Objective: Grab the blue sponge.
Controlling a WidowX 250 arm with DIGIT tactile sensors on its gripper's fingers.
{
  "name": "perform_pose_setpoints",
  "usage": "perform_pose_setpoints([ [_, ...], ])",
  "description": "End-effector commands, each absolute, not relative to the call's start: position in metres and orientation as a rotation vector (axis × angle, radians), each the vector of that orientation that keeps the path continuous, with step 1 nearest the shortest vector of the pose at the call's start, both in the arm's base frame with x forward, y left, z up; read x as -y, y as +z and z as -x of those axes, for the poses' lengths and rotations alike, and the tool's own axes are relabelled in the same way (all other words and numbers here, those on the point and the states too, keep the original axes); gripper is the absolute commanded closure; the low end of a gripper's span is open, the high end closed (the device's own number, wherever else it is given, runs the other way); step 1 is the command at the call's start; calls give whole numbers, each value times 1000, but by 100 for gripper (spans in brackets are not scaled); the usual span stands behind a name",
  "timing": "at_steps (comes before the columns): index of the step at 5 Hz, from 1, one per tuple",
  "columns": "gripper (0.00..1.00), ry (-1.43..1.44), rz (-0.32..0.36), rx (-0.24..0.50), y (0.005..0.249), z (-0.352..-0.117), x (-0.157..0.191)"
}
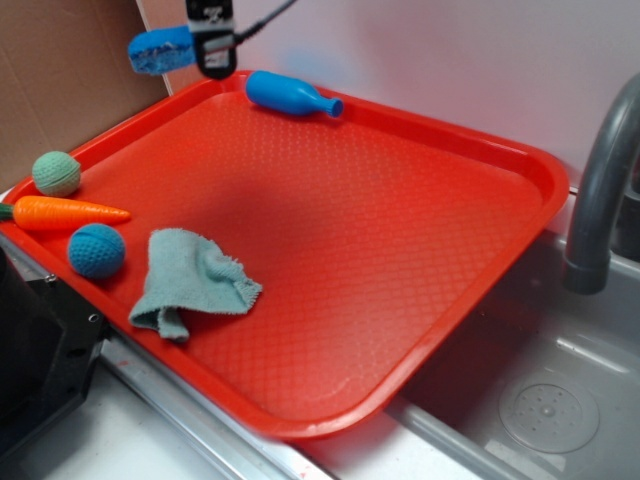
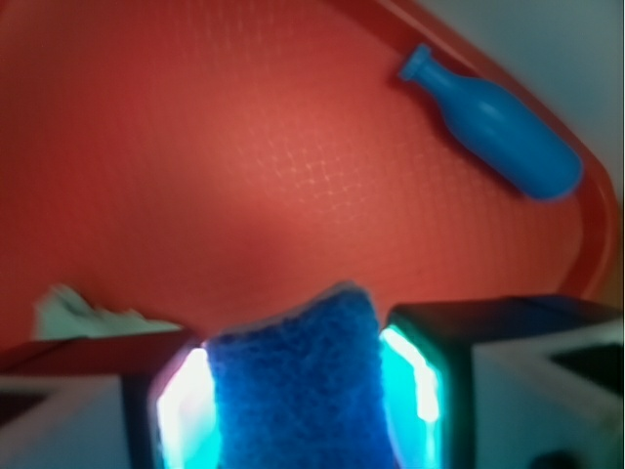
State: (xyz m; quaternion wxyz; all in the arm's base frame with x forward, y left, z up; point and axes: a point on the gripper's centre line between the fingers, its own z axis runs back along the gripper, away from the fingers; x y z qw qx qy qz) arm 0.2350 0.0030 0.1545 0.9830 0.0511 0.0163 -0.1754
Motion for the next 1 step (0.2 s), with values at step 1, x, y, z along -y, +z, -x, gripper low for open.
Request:
perform_pose_setpoints([
  [1, 100, -219, 156, -10, 189, -218, 16],
])
